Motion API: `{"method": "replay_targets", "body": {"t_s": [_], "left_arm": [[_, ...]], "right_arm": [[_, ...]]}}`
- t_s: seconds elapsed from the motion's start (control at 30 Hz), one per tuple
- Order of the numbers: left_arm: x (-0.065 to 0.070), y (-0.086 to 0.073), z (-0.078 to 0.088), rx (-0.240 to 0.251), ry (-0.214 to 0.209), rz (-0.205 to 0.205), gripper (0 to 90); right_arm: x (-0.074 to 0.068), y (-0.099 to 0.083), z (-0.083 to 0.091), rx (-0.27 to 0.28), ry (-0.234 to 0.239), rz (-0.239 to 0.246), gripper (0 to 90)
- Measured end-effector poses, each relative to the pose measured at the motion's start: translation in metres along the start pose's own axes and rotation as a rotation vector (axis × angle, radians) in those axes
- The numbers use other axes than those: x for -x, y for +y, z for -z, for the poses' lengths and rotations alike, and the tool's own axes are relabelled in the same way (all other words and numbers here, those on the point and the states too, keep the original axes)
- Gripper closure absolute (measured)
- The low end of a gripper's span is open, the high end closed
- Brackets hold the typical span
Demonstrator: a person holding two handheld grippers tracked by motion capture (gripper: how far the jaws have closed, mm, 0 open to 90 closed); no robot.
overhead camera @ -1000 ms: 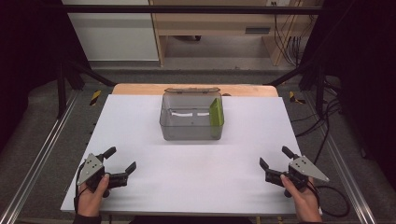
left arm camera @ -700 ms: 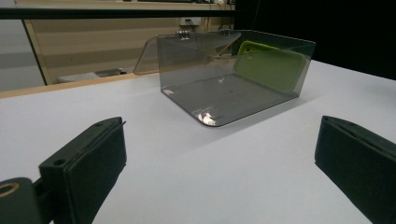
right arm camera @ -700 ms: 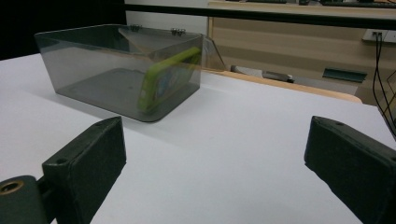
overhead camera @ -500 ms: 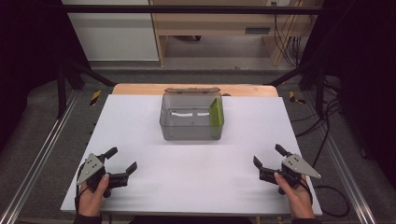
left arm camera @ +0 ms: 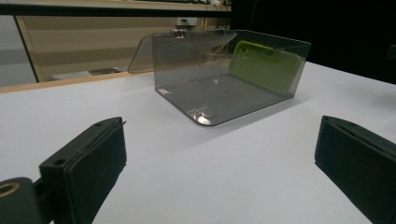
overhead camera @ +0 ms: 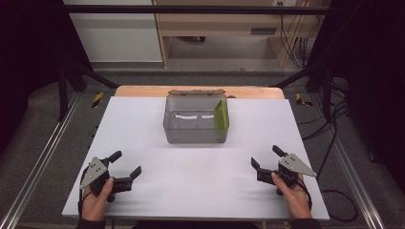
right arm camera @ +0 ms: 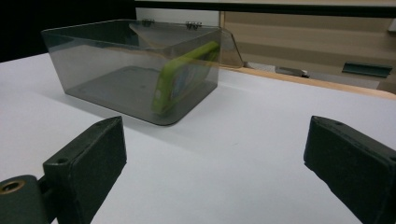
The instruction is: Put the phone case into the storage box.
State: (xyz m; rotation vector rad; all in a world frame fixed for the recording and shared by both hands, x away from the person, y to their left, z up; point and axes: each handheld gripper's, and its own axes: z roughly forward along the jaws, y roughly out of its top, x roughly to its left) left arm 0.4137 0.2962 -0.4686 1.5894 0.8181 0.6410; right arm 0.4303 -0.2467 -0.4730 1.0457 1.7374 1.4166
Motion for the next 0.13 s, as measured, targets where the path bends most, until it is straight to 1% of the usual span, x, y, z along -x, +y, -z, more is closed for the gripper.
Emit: {"method": "replay_targets", "body": {"t_s": [0.07,0.13], "left_arm": [[0.0006,0.0001,-0.0004,0.003,-0.003,0.0,2.0],[0.0014,0.0001,-0.0008,0.001,-0.006,-0.003,2.0]], "right_arm": [[-0.0006,-0.0014,-0.0032,-0.005,-0.001,-0.005,6.0],[-0.0008,-0.0036,-0.0058,-0.023,-0.003,-0.007,6.0]]}}
